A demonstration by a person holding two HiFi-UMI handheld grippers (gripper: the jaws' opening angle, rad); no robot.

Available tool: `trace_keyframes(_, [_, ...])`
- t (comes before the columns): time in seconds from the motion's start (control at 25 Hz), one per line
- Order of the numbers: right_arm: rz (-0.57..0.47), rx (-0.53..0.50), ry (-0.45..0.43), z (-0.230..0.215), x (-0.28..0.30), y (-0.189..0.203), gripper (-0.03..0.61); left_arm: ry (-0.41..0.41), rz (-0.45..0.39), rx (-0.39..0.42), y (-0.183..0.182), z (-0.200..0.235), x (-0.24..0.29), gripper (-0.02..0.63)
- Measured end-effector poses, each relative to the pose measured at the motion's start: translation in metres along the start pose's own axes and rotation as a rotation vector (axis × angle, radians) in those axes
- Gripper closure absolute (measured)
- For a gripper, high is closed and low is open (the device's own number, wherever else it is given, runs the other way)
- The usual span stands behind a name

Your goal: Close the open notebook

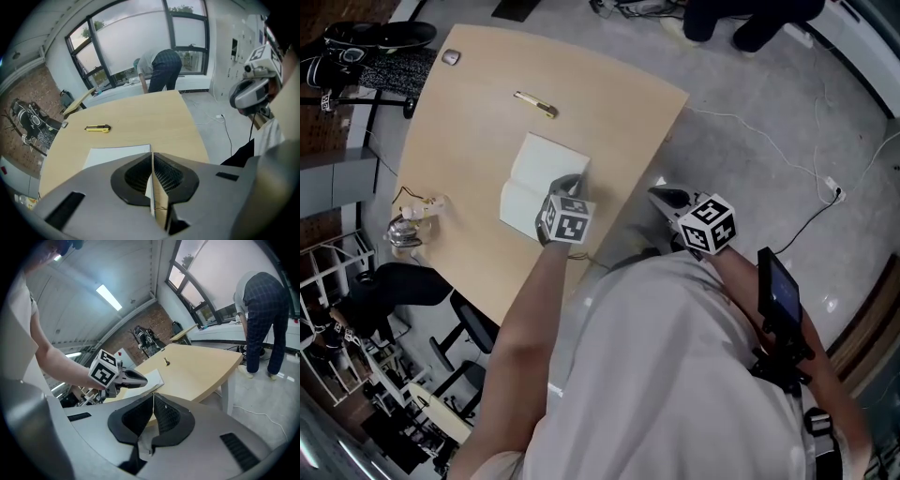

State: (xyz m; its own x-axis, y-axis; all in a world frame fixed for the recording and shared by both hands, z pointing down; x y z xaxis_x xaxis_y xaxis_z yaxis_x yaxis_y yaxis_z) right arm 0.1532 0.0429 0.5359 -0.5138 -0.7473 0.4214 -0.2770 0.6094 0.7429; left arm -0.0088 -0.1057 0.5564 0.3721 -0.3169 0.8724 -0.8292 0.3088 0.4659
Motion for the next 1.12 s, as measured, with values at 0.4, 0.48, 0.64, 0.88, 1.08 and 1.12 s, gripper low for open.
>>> trace_keyframes(0.4, [-0.038, 0.068, 0.071, -0.009, -0.015, 0.011, 0.561, 0.007, 0.083, 0.116, -0.015, 0.014, 0.029, 0.515])
trace_keyframes(0.48, [-0.039, 0.089, 0.091, -0.012, -0.020, 0.018, 0.561, 0.016, 0.107, 0.131, -0.016, 0.015, 0.036, 0.515])
trace_keyframes(0.64, [-0.047, 0.108, 0.109, -0.013, -0.024, 0.022, 0.561, 0.031, 0.155, 0.154, -0.012, 0.016, 0.047, 0.515])
trace_keyframes(0.88, [-0.058, 0.124, 0.130, -0.015, -0.026, 0.023, 0.561, 0.037, 0.196, 0.185, -0.012, 0.014, 0.059, 0.512])
trace_keyframes(1.08, [-0.060, 0.127, 0.132, -0.014, -0.028, 0.025, 0.561, 0.053, 0.210, 0.200, -0.009, 0.010, 0.061, 0.512])
trace_keyframes(1.12, [-0.059, 0.128, 0.132, -0.015, -0.028, 0.026, 0.561, 0.058, 0.210, 0.200, -0.009, 0.009, 0.062, 0.517])
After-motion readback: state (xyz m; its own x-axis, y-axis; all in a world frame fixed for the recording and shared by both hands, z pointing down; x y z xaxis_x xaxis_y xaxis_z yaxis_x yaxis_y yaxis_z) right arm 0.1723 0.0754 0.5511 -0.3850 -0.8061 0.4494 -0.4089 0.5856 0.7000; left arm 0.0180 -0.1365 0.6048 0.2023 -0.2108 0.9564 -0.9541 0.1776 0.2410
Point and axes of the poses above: the fingertips, and each gripper's own axes: x forward along the fingers, z to its left, y out of its underside, the point moved 6 cm from there along -x, backward along the fingers, and after that the axes turned 3 degrees about -x, right-handed, at the moved point
